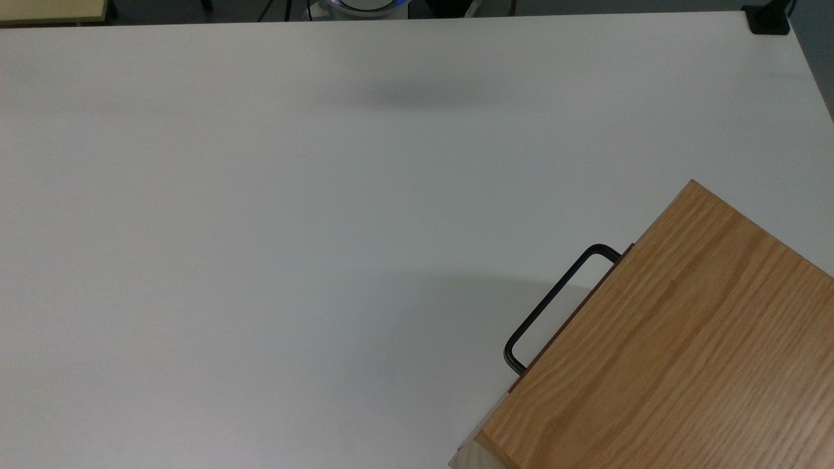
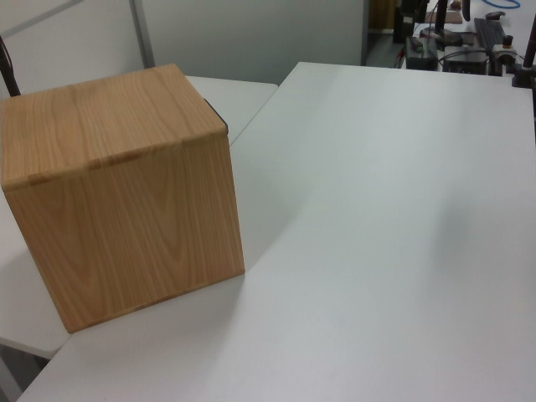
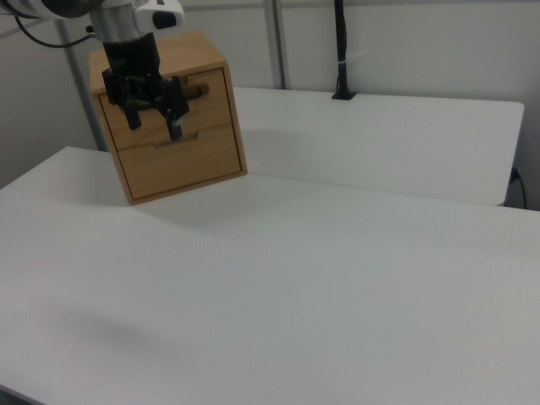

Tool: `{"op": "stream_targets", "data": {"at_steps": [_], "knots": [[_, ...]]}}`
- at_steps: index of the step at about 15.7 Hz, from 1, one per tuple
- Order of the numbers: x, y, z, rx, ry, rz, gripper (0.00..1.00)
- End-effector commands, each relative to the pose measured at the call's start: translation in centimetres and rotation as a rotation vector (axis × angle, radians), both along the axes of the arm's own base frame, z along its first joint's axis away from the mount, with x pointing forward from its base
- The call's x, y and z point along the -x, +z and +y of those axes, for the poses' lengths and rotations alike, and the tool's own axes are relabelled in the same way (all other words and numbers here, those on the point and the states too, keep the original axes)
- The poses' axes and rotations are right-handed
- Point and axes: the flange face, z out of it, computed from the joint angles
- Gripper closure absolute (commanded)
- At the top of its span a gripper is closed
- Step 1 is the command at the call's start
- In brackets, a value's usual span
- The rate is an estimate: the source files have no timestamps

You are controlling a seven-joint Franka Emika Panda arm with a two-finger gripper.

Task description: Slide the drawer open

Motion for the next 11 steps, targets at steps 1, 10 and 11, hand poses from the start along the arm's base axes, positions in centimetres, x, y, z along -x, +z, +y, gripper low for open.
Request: {"op": "stream_targets", "data": {"at_steps": [1, 10, 11], "knots": [[0.37, 0.12, 0.13, 0.010, 0.027, 0.022, 0.00], [0.35, 0.07, 0.15, 0.001, 0.018, 0.022, 0.00], [0.35, 0.07, 0.18, -0.003, 0.018, 0.022, 0.00]]}}
